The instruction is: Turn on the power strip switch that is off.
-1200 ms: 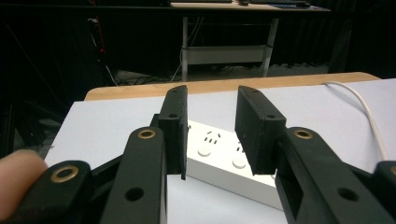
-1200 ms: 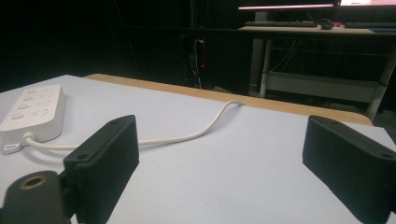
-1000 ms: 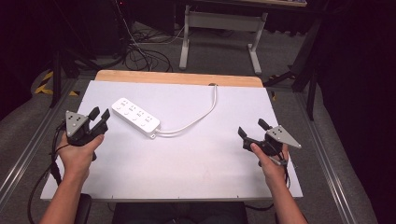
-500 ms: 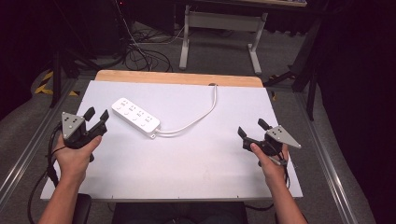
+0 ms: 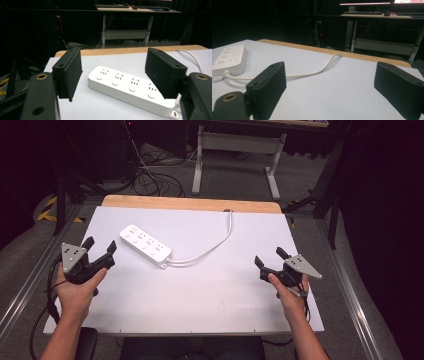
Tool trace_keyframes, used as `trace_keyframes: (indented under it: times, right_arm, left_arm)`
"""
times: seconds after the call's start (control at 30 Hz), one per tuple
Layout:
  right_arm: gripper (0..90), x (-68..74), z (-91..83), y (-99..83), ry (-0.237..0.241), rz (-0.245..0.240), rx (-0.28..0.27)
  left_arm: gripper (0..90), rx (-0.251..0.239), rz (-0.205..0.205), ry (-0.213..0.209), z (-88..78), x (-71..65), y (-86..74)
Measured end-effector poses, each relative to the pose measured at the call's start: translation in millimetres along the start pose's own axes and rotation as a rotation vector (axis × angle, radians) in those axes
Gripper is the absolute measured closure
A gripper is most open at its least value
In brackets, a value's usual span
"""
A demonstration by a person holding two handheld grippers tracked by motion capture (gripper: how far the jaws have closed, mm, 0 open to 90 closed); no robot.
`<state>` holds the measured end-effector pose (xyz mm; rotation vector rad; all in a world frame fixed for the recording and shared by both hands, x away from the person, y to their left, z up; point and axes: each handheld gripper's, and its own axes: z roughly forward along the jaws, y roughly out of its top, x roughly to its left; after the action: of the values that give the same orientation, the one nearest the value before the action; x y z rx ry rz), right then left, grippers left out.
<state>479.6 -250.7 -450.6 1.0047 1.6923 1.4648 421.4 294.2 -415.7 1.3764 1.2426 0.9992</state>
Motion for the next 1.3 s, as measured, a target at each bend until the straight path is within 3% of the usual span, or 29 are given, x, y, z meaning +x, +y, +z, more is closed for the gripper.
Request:
trace_keyframes:
  times: [0.27,0.57,0.67,0.8,1.03,1.3]
  right_arm:
    - [11.1,1.0,-0.2,0.5,0.000,-0.001,-0.004]
    - [8.6,0.3,-0.9,0.8,0.002,0.005,-0.013]
    - [4.2,0.4,-0.5,0.7,0.006,0.005,-0.012]
    - [1.4,0.7,0.6,0.6,0.000,-0.024,-0.027]
    - [1.4,0.4,1.8,0.2,-0.012,-0.019,-0.030]
    - [1.4,1.0,2.3,-0.2,-0.005,-0.025,-0.023]
  left_arm:
    - [19.4,-0.007,-0.011,0.005,-1.9,0.0,0.9]
    - [8.1,-0.032,0.025,0.012,0.6,-2.6,-3.1]
    - [3.1,-0.034,0.019,0.019,0.6,-2.8,-3.4]
    - [0.4,-0.028,0.013,0.016,0.8,-2.6,-4.3]
    - [0.4,-0.021,0.028,-0.014,1.2,-4.3,-5.3]
    - [0.4,-0.024,0.029,-0.009,1.1,-3.9,-5.5]
